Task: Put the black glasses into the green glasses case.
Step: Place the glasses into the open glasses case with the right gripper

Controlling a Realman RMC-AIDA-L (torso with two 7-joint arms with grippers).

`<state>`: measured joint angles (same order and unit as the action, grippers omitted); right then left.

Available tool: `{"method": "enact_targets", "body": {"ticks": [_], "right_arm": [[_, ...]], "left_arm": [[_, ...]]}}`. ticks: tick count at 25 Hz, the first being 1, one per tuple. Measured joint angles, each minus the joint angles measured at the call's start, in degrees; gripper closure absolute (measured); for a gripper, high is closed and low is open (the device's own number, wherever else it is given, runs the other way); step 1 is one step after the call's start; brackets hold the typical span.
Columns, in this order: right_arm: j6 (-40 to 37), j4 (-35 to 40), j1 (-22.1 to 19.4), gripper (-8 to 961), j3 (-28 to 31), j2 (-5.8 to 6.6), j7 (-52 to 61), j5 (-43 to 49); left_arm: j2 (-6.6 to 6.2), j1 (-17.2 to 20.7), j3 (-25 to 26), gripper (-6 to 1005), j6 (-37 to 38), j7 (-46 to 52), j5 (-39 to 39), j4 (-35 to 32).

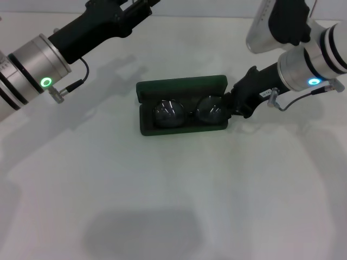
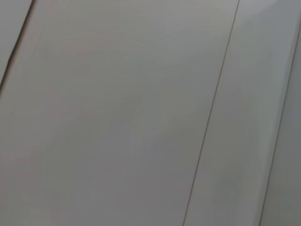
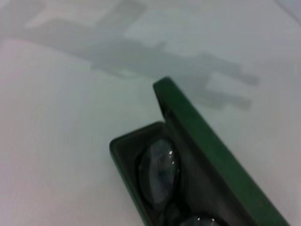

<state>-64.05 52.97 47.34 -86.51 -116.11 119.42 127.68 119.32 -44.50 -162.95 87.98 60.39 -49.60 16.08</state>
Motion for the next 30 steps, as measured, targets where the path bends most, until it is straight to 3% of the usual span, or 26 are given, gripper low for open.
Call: {"method": "enact_targets", "body": {"ticks": [6,13,18,23,30], "right_arm": [[0.14,1.14,-1.64,781,-0.17,0.13,-0.18,-0.49],[2.26,7.96,-8.4,780,3.03,0.65,-0.85,1.01],[-0.25,3.35,-3.28,779,2.74,0.3,2.78,8.24],[0.31,-4.97,2.92,778,0.44,-0.02,3.19,8.3],[2.53,-4.89,4.3,777,-4.7,-0.08,2.56,2.45]], "left_arm": [[0.04,-0.1,0.0,505,0.0,-0.09,0.0,0.0],[0.03,0.13,0.0,506,0.08,-0.16,0.0,0.01],[0.04,-0.14,0.0,507,0.58,-0.36,0.01,0.0],[0.04,-0.55,0.0,507,0.58,-1.24,0.02,0.0],[0.05,-0.79,0.0,508,0.74,-1.31,0.03,-0.08]]}}
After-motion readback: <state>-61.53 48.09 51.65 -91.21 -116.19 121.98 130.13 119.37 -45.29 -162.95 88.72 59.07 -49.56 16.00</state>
